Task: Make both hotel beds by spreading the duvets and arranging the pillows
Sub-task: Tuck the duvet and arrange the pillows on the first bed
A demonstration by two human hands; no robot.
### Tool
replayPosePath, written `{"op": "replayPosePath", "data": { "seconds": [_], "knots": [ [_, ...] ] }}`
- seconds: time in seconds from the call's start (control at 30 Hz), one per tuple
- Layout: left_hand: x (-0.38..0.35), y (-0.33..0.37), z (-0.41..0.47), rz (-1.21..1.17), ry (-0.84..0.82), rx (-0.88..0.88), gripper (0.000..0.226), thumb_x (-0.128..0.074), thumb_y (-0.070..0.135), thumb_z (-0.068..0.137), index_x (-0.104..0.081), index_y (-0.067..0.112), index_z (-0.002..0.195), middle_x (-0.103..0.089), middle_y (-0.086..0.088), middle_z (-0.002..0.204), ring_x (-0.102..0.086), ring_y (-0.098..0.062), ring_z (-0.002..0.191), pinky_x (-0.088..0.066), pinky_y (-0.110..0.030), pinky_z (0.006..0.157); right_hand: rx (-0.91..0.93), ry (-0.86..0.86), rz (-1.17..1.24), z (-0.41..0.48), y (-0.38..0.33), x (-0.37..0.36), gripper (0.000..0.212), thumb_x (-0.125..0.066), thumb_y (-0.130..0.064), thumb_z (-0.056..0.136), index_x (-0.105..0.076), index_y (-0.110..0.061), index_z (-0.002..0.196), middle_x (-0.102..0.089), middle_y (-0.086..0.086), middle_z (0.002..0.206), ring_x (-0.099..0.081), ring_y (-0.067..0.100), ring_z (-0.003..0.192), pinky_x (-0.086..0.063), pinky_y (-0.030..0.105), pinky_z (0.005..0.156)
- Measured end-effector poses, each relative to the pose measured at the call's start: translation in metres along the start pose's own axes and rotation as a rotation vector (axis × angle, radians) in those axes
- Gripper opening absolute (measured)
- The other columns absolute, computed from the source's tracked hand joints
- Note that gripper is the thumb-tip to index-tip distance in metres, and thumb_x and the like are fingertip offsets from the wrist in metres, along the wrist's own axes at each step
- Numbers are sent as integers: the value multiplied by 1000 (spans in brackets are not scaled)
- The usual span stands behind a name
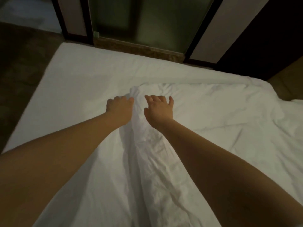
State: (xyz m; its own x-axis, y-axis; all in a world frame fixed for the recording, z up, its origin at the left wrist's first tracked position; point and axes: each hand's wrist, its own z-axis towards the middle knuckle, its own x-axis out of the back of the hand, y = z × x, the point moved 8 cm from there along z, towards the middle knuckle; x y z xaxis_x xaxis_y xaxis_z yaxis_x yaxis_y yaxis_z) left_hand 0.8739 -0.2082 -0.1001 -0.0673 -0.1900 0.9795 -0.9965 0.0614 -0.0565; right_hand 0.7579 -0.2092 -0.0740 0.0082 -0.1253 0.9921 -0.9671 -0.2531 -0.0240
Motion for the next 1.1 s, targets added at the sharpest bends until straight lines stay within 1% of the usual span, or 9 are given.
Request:
{"op": "replayPosePath", "data": {
  "seconds": [0.13, 0.27, 0.47, 0.57, 0.63, 0.73, 0.9, 1.0, 1.1],
  "knots": [
    [-28, -9, 59, -53, -51, -39, 44, -37, 23, 96, -30, 17, 139, -48, -12, 122, -50, -30, 107, -36, -36, 78, 29, -68, -77, 59, 16, -17, 53, -38, -34, 98, -26, -26, 149, -36, -2, 150, -25, 24, 141, -2, 52, 115],
    [-60, -6, 113, -231, -169, -116, 68, -56, 37, 91, -20, 20, 147, -42, -13, 133, -47, -32, 117, -42, -41, 89, 90, -182, -132, 116, 35, -52, 59, -40, -43, 97, -20, -27, 150, -29, -1, 154, -22, 25, 142, -4, 53, 115],
    [-109, -13, 204, -823, -300, 17, 94, -66, 48, 82, -8, 23, 152, -15, -7, 157, -25, -28, 141, -30, -40, 109, 196, -291, -146, 207, 56, -96, 66, -45, -46, 96, -16, -27, 151, -20, 0, 158, -17, 24, 145, -11, 49, 116],
    [-124, -3, 248, -895, -304, 38, 93, -65, 48, 84, -6, 23, 152, -12, -3, 159, -23, -26, 142, -28, -37, 109, 168, -275, -98, 243, 60, -112, 60, -40, -39, 99, -14, -26, 152, -14, 1, 160, -11, 24, 147, -8, 47, 118],
    [-135, 11, 266, -887, -359, 12, 87, -63, 47, 85, -13, 22, 151, -25, -3, 155, -33, -26, 138, -32, -34, 105, 137, -283, -72, 255, 68, -122, 60, -39, -39, 99, -12, -26, 152, -12, 1, 160, -8, 23, 147, -6, 47, 118],
    [-150, 25, 269, -839, -407, -30, 62, -61, 48, 86, -42, 19, 137, -50, -4, 137, -49, -23, 119, -39, -29, 92, 118, -353, -103, 263, 84, -141, 70, -43, -53, 94, -15, -25, 152, -24, 1, 157, -14, 22, 146, -6, 48, 117],
    [-129, 25, 247, -902, -300, -84, 35, -65, 30, 88, -62, 21, 121, -58, -4, 129, -51, -21, 121, -32, -15, 85, 214, -524, -109, 259, 86, -138, 66, -52, -68, 81, -47, -32, 136, -53, -1, 135, -43, 18, 130, -17, 39, 114],
    [-111, 38, 228, -849, -348, -191, 8, -59, 36, 90, -64, 31, 95, -61, 3, 112, -54, -16, 110, -35, -16, 82, 313, -610, -178, 244, 70, -127, 56, -55, -63, 81, -59, -27, 124, -59, 3, 117, -54, 25, 115, -39, 32, 94],
    [-99, 35, 220, -956, -427, -181, 13, -57, 26, 90, -63, 18, 98, -58, 2, 94, -52, -12, 85, -36, -18, 66, 282, -681, -111, 223, 62, -112, 41, -59, -46, 86, -62, -18, 117, -62, 6, 114, -57, 25, 108, -40, 28, 81]
  ]
}}
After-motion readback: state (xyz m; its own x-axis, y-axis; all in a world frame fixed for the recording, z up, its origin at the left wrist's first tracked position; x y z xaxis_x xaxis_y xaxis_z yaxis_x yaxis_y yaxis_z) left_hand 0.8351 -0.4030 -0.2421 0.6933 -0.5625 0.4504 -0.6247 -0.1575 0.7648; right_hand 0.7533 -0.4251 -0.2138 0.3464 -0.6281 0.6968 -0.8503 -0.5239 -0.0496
